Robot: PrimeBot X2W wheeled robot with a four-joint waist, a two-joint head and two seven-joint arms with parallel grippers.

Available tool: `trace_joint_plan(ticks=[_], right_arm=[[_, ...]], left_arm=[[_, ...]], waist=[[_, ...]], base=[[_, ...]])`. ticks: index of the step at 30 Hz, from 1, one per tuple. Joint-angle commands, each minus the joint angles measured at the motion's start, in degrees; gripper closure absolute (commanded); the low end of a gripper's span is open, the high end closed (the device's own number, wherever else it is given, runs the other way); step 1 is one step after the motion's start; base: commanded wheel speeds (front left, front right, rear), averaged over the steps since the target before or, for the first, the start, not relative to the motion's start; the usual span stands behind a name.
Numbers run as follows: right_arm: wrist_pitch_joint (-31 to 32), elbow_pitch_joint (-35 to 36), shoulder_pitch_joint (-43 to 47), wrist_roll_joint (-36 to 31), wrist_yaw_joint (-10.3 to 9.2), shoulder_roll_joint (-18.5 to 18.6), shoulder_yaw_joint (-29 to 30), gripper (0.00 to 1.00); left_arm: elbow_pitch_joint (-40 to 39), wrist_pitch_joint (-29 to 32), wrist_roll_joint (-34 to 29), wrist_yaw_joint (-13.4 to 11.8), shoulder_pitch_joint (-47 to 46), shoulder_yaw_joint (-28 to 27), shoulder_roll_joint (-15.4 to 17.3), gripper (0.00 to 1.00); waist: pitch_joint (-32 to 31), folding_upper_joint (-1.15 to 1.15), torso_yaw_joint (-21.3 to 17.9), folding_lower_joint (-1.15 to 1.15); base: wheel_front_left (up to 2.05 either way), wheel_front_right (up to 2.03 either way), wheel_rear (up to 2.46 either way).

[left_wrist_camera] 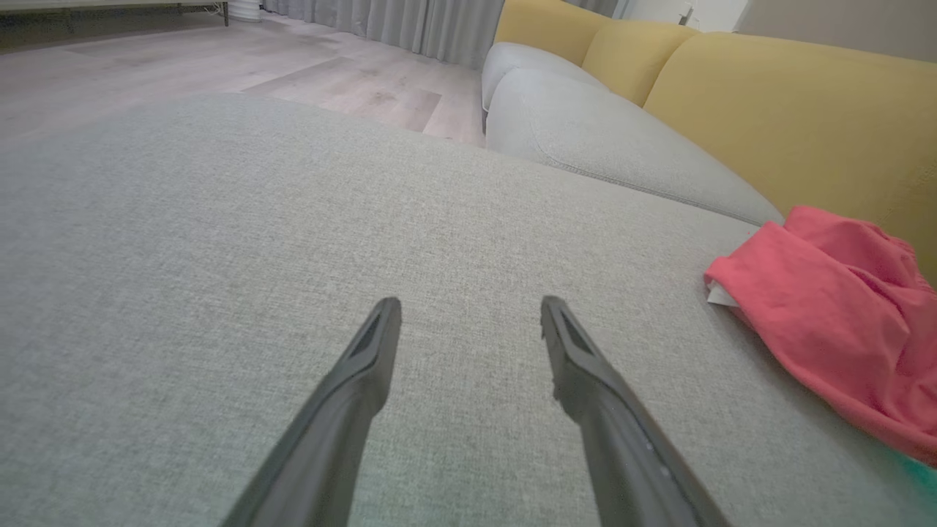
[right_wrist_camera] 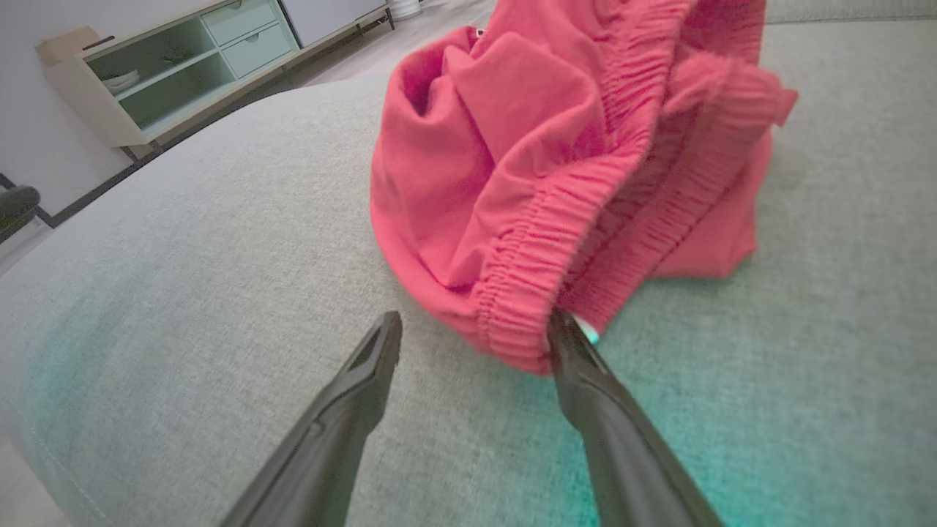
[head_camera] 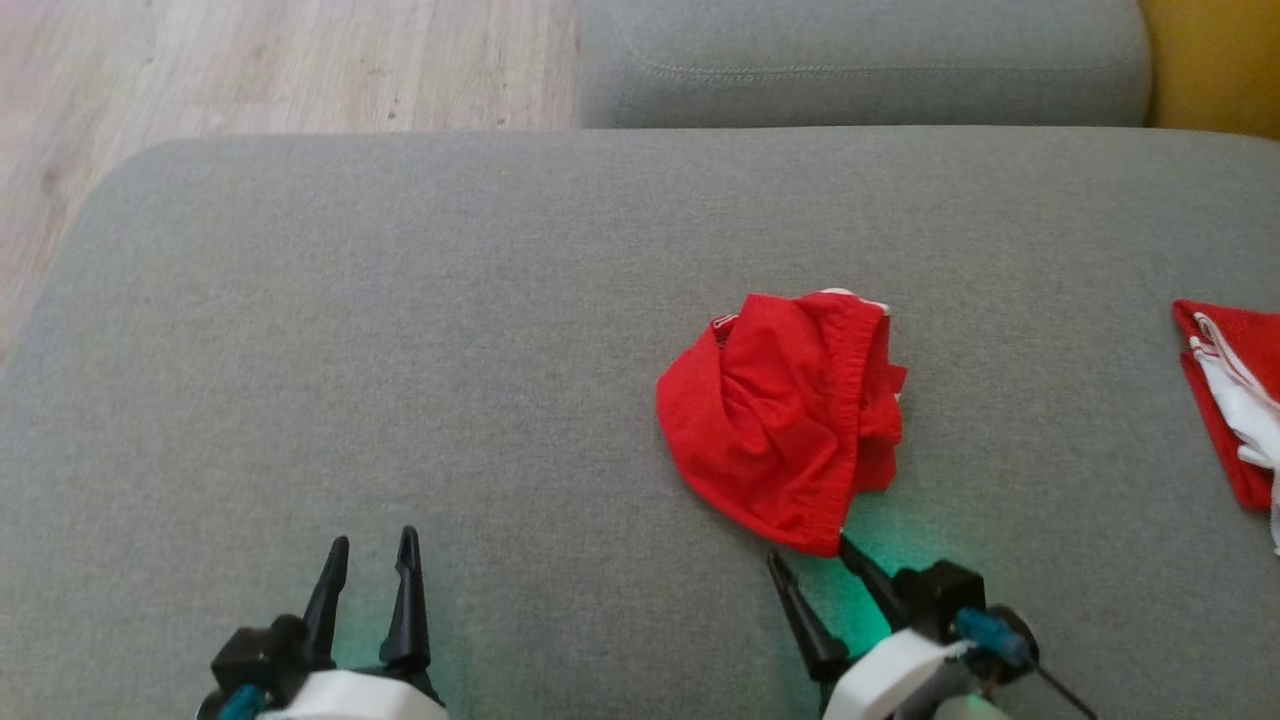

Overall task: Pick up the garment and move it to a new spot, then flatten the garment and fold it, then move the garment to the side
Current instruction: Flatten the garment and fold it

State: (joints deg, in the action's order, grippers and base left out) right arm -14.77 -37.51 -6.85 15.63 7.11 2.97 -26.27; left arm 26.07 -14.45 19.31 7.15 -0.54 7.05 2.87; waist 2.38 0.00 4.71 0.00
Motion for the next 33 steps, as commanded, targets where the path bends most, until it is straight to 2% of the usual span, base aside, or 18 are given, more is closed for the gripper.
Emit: trace_joint_plan(ticks=[1,3,4,5,6,7,12,16,19,22,28,31,33], right_arm=[[-0.23,0.97,-3.52,-0.25,0.37,-0.09,-1.19,0.05],[-0.23,0.82,-4.2,-0.49,0.37,-0.09,-1.19,0.12],[-0.23,0.78,-4.46,-0.58,0.37,-0.09,-1.19,0.26],[-0.23,0.71,-4.74,-0.67,0.37,-0.09,-1.34,0.69],[-0.23,0.71,-4.74,-0.67,0.37,-0.09,-1.34,0.69],[-0.23,0.93,-5.03,-0.44,0.37,-0.09,-1.57,1.0],[-0.23,8.23,-10.53,3.55,0.37,-0.09,-5.05,1.0],[-0.23,17.06,-21.77,7.21,0.37,-0.09,-8.43,1.0],[-0.23,22.13,-29.9,9.81,0.37,-0.09,-7.66,1.0],[-0.23,24.01,-33.57,12.72,0.37,-0.09,-5.81,1.0],[-0.23,21.81,-28.19,15.53,0.37,-0.05,-2.09,1.0],[-0.23,18.97,-21.58,16.03,0.37,2.33,0.25,1.0],[-0.23,16.1,-17.23,16.08,0.37,5.21,2.07,1.0]], left_arm=[[-1.03,-0.54,0.84,0.24,-2.88,-1.75,0.01,0.0],[-0.92,-0.54,1.33,0.24,-3.01,-1.75,0.01,0.0],[-0.81,-0.54,1.77,0.24,-3.01,-1.86,0.01,0.0],[-0.71,-0.54,2.11,0.24,-3.04,-1.93,0.01,0.0],[-0.71,-0.54,2.11,0.24,-3.04,-1.93,0.01,0.0],[-0.64,-0.54,2.16,0.25,-3.1,-1.9,0.01,0.0],[-0.2,-0.55,2.75,0.27,-3.61,-1.13,0.01,0.0],[0.15,-0.55,3.14,0.29,-3.94,-0.27,0.01,0.0],[0.53,-0.55,3.52,0.3,-3.93,0.74,0.01,0.0],[0.62,-0.55,3.87,0.31,-3.35,0.87,0.01,0.0],[0.37,-0.55,4.17,0.31,-1.17,-0.76,0.01,0.0],[0.15,-0.55,4.29,0.32,-0.57,-1.01,0.01,0.0],[-0.07,-0.55,4.5,0.32,-0.84,-0.84,0.01,0.0]], waist=[[0.41,0.0,0.49,0.0],[0.67,0.0,0.83,0.0],[0.79,0.0,1.0,0.0],[0.89,0.0,1.19,0.0],[0.89,0.0,1.19,0.0],[0.99,0.0,1.39,0.0],[1.29,0.0,3.07,0.0],[0.85,0.0,5.03,0.0],[0.11,0.0,7.28,0.0],[-0.49,0.0,8.79,0.0],[-0.63,0.0,8.3,0.0],[-0.1,0.0,6.99,0.0],[0.66,0.0,6.03,0.0]], base=[[0.0,0.0,0.0],[0.0,0.0,0.0],[0.0,0.0,0.0],[0.0,0.0,0.0],[0.0,0.0,0.0],[0.0,0.0,0.0],[0.0,0.0,0.0],[0.0,0.0,0.0],[0.0,0.0,0.0],[0.0,0.0,0.0],[0.0,0.0,0.0],[0.0,0.0,0.0],[0.0,0.0,0.0]])
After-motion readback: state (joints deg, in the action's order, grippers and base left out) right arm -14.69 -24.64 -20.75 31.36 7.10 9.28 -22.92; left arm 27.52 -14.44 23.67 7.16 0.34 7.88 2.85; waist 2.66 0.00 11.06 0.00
